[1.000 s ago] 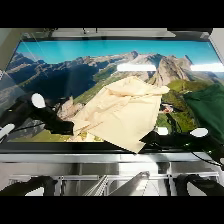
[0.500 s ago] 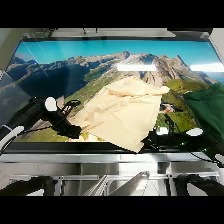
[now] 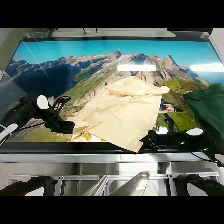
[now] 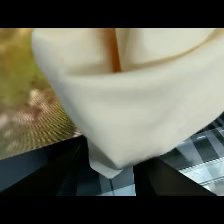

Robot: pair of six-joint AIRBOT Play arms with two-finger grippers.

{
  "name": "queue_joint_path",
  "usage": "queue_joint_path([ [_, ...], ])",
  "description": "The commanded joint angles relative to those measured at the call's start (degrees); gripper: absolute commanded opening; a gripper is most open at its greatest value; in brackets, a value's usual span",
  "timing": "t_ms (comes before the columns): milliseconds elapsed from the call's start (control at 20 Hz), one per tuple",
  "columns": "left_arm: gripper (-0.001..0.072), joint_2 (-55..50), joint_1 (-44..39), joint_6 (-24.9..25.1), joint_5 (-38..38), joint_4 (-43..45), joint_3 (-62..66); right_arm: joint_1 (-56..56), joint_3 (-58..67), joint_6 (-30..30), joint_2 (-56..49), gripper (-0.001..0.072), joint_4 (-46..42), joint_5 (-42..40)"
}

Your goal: Fold the shirts.

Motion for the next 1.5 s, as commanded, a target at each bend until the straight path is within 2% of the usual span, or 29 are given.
queue_joint_path([
  [0,0.0332,-0.04,-1.88,-0.09,2.93,0.07,0.04,0.07,0.04,-0.35,-0.04,0.0025,0.22,0.20],
  [100,0.0308,-0.07,-3.78,-0.07,4.22,0.07,0.04,0.07,0.04,-0.39,-0.02,0.0025,0.22,0.20],
  [150,0.0082,-0.04,-4.35,-0.07,4.15,0.07,0.07,0.07,0.04,-0.37,-0.02,0.0025,0.22,0.22],
  [200,0.0027,-0.04,-4.70,-0.04,3.69,0.07,0.07,0.07,0.07,-0.74,-0.02,0.0025,0.24,0.26],
  [300,0.0027,-0.04,-4.72,-0.04,1.29,-0.20,1.14,-0.26,0.61,-1.29,0.13,0.0024,0.04,1.03],
  [400,0.0027,-0.02,-3.54,1.27,-3.54,-4.17,5.38,-2.84,3.26,-1.27,0.68,0.0024,-2.73,3.08],
  [500,0.0027,0.02,0.33,4.33,-6.91,-13.33,10.49,-8.79,7.61,2.25,0.83,0.0024,-10.29,4.96],
  [650,0.0027,0.00,10.43,5.68,-7.21,-30.47,14.25,-20.72,15.13,6.38,0.79,0.0024,-20.85,8.22],
  [750,0.0027,0.00,17.59,6.27,-7.08,-39.43,11.56,-28.76,19.67,6.23,0.79,0.0024,-21.99,10.91],
  [900,0.0029,-0.04,24.20,6.73,-6.97,-45.66,2.01,-33.09,23.37,4.17,0.79,0.0024,-21.16,13.92],
  [1150,0.0028,-0.04,24.04,16.92,-6.60,-54.12,-14.64,-25.75,23.32,4.20,-0.83,0.0024,-21.35,14.47],
  [1250,0.0029,-0.04,24.55,18.80,-6.47,-55.01,-18.01,-22.12,23.32,4.24,-1.99,0.0024,-21.40,14.56],
  [1300,0.0060,-0.04,24.55,20.13,-6.49,-55.15,-18.93,-20.59,23.30,4.26,-2.56,0.0024,-21.40,14.64],
  [1350,0.0249,-0.04,24.55,20.59,-6.49,-55.15,-19.34,-19.15,23.30,4.24,-2.97,0.0024,-21.40,14.62],
  [1400,0.0294,-0.04,24.46,20.61,-6.71,-55.25,-19.30,-17.81,23.28,4.44,-3.30,0.0024,-21.40,14.62],
  [1450,0.0294,-0.04,24.41,20.63,-7.37,-55.30,-18.49,-16.83,23.28,4.42,-3.56,0.0024,-21.42,14.64],
])
